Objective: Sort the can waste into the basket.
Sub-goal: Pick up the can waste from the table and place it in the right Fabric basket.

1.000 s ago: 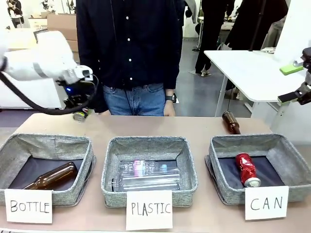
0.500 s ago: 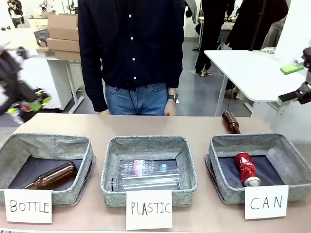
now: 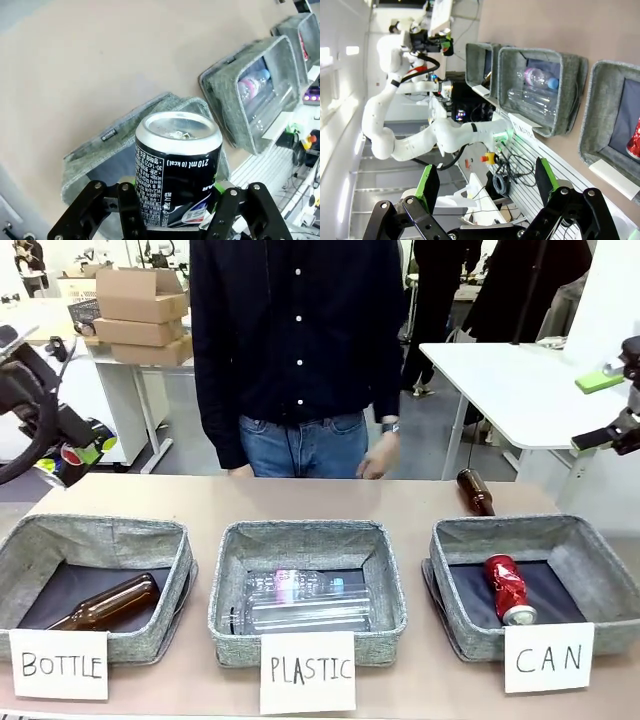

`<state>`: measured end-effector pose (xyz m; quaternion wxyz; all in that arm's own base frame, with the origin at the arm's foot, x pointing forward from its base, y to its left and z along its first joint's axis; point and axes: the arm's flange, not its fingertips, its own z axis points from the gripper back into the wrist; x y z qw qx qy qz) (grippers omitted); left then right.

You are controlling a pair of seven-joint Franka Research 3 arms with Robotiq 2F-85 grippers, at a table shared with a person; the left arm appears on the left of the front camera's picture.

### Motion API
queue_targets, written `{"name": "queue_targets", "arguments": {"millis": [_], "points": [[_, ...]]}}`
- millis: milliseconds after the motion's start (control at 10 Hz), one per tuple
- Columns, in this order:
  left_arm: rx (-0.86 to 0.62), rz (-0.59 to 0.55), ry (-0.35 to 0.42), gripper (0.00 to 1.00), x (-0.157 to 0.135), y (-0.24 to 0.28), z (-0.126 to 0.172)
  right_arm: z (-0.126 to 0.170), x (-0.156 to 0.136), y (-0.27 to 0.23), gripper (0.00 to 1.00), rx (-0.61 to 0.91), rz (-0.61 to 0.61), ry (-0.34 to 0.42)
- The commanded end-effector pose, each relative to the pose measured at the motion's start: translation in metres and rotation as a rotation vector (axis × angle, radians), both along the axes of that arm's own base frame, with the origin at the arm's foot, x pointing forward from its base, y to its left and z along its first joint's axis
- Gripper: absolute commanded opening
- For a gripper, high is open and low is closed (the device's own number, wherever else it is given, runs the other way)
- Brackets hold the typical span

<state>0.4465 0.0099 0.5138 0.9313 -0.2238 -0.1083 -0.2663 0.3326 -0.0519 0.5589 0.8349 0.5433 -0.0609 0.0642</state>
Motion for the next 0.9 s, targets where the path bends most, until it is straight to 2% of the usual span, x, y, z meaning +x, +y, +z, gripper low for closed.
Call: {"name": "queue_targets", "arguments": {"millis": [0,200,300,400,600,700,800], "points": [[-0.005,-0.006,-0.002,0.33,-0.004,0.002,0.000,-0.001,0.000,-0.001,1.00,-0.014,0.009,-0.026],[0.045,-0.282,-0.154,0.33,-0.019,-0.119,0.034,0.000,0.000,0.000,1.00,0.000,0.000,0.000],[0.073,-0.453,-0.184,0.33,-0.033,-0.180,0.044,0.032,-0.016,-0.029,1.00,-0.129,-0.160,-0.042],[0.113,-0.576,-0.244,0.33,-0.052,-0.237,0.049,0.049,-0.034,-0.067,1.00,-0.289,-0.295,-0.072],[0.113,-0.816,-0.324,0.33,-0.090,-0.346,0.046,0.047,-0.071,-0.136,1.00,-0.487,-0.503,-0.003],[0.126,-0.871,-0.392,0.33,-0.106,-0.401,0.039,0.040,-0.089,-0.164,1.00,-0.513,-0.585,0.044],[0.090,-0.992,-0.339,0.33,-0.125,-0.453,0.037,0.034,-0.107,-0.185,1.00,-0.502,-0.641,0.064]]}}
